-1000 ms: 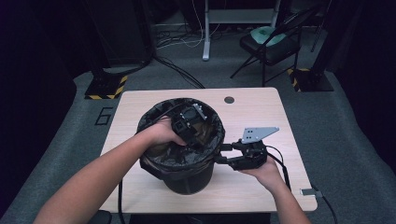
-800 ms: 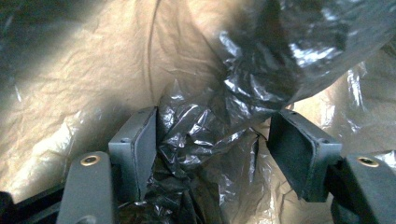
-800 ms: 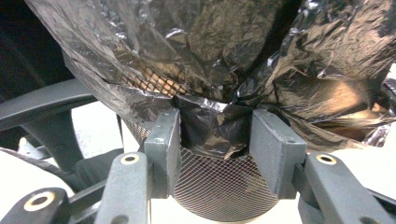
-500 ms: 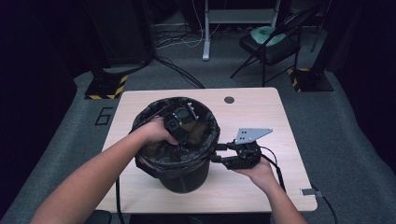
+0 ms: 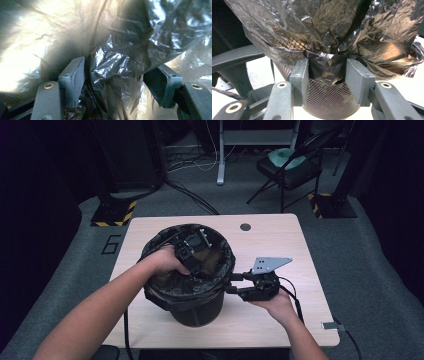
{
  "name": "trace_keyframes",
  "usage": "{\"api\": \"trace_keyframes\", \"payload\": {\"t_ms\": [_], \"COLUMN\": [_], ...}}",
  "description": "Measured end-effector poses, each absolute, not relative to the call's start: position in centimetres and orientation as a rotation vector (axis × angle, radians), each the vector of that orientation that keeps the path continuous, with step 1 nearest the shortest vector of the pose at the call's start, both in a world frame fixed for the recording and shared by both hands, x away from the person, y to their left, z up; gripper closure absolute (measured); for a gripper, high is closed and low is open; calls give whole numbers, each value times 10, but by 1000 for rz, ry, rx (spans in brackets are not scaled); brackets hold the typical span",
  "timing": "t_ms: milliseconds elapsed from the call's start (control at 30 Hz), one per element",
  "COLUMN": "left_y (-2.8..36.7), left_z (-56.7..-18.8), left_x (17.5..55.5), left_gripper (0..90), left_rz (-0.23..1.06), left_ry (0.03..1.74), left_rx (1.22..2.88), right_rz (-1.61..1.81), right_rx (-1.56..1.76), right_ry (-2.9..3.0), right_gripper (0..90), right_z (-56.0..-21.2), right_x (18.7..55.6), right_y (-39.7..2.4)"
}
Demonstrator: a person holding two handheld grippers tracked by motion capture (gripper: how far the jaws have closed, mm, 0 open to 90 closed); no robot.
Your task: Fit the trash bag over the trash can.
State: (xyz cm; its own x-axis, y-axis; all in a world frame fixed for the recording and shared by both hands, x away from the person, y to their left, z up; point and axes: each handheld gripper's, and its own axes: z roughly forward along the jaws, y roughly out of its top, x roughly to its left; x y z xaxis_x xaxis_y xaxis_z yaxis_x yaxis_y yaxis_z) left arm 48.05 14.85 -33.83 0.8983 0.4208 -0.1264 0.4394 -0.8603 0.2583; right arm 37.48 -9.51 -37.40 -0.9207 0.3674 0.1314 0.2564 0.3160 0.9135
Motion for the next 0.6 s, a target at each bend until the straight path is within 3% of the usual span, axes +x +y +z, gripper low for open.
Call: {"api": "trace_keyframes", "payload": {"t_ms": [367, 600], "left_y": [160, 159], "left_z": [-304, -305], "left_x": [471, 453], "left_gripper": [334, 344], "left_rz": [-94, -137], "left_ry": [519, 396], "left_rx": [2689, 2753], "right_rz": [1686, 1687], "right_rx": [597, 613], "right_ry": [2465, 2465], "right_gripper": [517, 518], "right_z": [-375, -378], "right_x": [376, 376], "right_y": [-97, -100]}}
